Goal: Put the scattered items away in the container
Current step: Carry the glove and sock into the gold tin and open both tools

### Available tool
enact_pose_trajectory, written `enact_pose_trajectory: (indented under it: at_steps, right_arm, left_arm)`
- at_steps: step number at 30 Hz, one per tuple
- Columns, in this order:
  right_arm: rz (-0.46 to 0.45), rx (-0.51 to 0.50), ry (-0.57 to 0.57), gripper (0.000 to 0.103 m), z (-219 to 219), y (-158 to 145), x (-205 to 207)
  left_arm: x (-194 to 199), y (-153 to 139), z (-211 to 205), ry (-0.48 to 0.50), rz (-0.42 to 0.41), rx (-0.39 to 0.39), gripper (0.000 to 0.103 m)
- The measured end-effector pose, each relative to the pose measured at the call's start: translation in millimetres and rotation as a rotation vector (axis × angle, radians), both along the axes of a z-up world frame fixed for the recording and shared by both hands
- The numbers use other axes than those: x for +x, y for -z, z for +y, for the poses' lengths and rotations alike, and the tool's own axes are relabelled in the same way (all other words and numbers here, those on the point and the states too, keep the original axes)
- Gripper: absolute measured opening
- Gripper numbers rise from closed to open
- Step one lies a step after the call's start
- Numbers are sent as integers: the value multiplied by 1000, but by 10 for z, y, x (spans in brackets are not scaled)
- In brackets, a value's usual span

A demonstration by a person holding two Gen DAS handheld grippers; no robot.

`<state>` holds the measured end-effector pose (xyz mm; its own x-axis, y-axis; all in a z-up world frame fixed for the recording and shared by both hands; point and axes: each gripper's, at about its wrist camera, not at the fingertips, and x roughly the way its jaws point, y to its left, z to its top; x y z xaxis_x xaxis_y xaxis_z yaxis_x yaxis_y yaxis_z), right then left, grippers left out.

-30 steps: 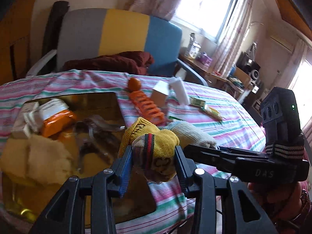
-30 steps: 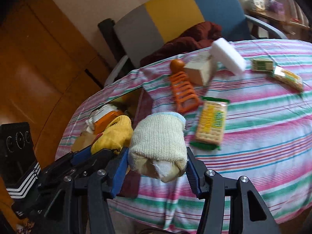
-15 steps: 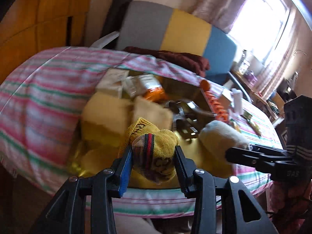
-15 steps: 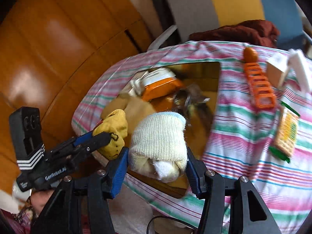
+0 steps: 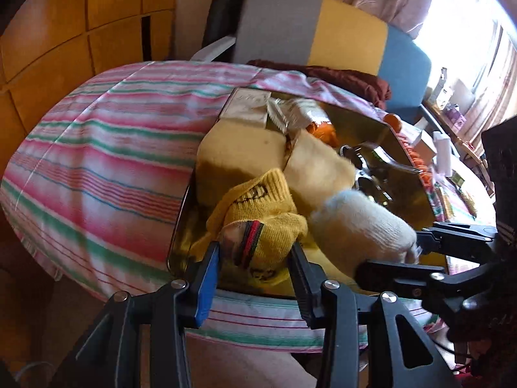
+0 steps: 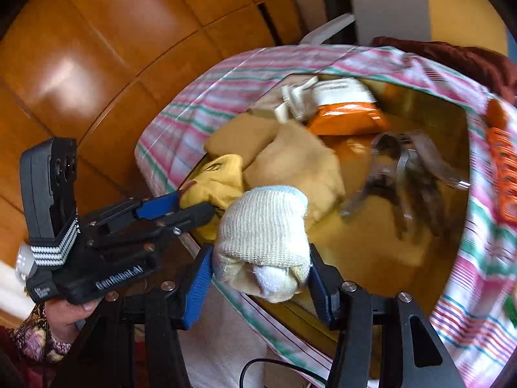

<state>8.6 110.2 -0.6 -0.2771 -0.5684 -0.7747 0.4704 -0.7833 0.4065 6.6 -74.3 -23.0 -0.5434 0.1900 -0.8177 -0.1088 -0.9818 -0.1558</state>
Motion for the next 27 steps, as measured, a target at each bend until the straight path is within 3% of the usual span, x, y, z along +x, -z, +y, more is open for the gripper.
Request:
enact_pose_trajectory:
  at_steps: [5,9,12,14,16,18,23,27]
  right_arm:
    - [-28,4,-5,59,-158,138,-124]
    - [-33,-93,57,75,43,49,-85]
    - [-4,-125,97,75,220,-47,-25]
    - [14,-100,119,63,289,-69,1]
    - [16,-49,125,40,303,-43,-6]
    - [8,18,120,30,247,19,-46]
    - [-35,92,61,29,85,164,-154]
    - [-56,101,-11,29,-137,232,-255]
  left_arm:
    - [-28,2,-77,-78,-19,-60,43]
    - [42,-65,-177,-103,-6,15,46]
    - [96,-125,-193,-111,28,27,47]
    - [107,-157,-177,-99,49,37,47]
    - [55,-140,-123,-79,40,1,47]
    - [-7,-75,-68,-74,12,-42,47]
    - [-89,19,-82,-89,-31,-60,45]
    - [-49,-107,-106,-123,31,-24,43]
